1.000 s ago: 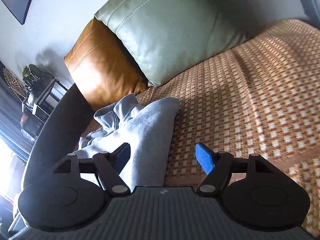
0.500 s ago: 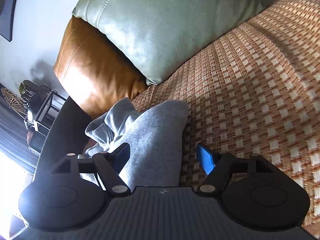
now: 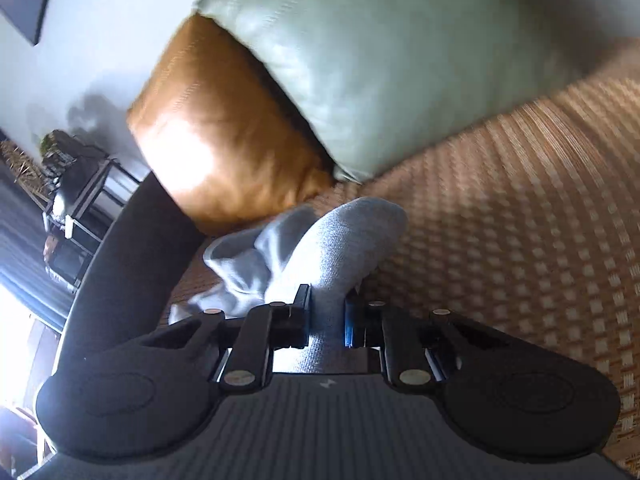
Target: Fold clothes
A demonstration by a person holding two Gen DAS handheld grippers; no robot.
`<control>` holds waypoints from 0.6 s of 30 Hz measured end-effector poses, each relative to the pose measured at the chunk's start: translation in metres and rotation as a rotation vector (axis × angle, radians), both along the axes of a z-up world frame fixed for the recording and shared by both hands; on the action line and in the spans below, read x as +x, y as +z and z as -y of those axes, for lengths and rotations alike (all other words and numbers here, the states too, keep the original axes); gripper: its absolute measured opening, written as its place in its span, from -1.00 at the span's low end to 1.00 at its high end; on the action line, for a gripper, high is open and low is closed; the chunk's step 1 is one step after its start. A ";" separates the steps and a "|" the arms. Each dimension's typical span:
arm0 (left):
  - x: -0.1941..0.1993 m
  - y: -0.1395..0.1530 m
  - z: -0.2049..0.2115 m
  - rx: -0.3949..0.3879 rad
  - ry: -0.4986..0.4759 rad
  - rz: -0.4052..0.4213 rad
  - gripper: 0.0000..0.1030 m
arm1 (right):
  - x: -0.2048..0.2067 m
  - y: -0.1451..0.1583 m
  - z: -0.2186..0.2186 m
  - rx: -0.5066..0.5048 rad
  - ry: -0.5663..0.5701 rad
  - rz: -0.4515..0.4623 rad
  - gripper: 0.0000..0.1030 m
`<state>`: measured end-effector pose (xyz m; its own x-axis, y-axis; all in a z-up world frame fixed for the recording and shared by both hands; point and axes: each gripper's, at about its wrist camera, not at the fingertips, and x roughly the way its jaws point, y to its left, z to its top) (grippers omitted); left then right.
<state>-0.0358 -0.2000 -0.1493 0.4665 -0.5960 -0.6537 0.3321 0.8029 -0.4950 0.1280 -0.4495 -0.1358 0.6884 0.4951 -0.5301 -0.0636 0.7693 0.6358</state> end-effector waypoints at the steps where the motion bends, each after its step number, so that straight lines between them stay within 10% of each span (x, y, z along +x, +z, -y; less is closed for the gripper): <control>1: -0.003 0.009 -0.013 -0.028 0.016 0.009 -0.89 | 0.001 0.016 -0.013 -0.018 0.018 0.016 -0.68; 10: -0.033 0.056 -0.171 -0.234 0.262 0.114 -0.89 | 0.020 0.125 -0.178 -0.181 0.204 0.130 -0.70; 18: -0.043 0.026 -0.305 -0.222 0.573 0.080 -0.97 | 0.056 0.088 -0.345 -0.323 0.363 0.049 -0.69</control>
<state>-0.0787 0.1053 -0.1232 0.7952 -0.3544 -0.4920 -0.0777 0.7452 -0.6624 0.1837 -0.1042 -0.0480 0.5294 0.5237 -0.6674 -0.3883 0.8491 0.3581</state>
